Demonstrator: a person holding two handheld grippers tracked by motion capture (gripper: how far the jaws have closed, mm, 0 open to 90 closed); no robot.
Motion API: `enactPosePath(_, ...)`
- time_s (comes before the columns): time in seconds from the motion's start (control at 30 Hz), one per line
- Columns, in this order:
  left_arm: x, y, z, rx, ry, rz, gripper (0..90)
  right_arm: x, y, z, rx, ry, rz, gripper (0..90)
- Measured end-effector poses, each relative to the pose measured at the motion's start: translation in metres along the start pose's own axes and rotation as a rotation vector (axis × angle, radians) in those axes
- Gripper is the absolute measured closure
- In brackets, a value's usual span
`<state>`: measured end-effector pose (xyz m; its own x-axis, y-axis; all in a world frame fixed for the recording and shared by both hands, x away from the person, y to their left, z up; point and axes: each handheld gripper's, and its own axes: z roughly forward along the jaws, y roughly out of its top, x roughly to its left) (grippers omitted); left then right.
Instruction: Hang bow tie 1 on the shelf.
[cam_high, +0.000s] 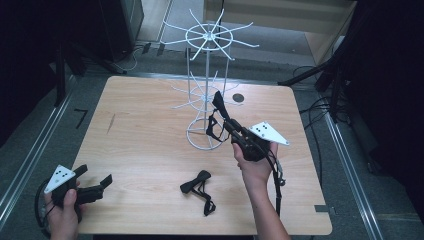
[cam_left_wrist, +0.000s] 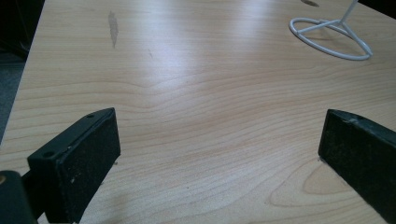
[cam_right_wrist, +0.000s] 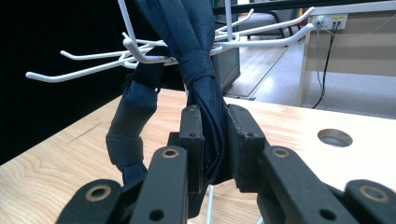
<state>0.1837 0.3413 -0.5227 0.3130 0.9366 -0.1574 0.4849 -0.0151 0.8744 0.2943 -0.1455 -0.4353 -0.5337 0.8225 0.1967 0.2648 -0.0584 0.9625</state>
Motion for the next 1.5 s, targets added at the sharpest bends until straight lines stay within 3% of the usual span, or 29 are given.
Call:
enactPosePath(0.37,0.001,0.0,0.0,-0.008,0.002,-0.007,0.0,-0.004,-0.004,0.002,0.039,0.025,0.021,63.3)
enactPosePath(0.7,0.001,0.0,0.001,0.009,0.0,-0.009,0.0,-0.007,-0.013,-0.007,0.106,0.028,-0.022,54.6)
enactPosePath(0.8,0.001,0.001,0.001,0.008,-0.003,-0.012,0.0,-0.007,-0.023,-0.009,0.145,0.029,-0.048,53.7)
enactPosePath(1.13,0.001,0.0,0.001,0.005,-0.001,-0.012,0.0,-0.001,-0.044,-0.019,0.226,0.064,-0.06,51.1)
enactPosePath(1.5,0.001,0.001,0.002,0.019,0.002,-0.013,0.0,0.003,-0.065,-0.036,0.259,0.057,-0.063,50.7)
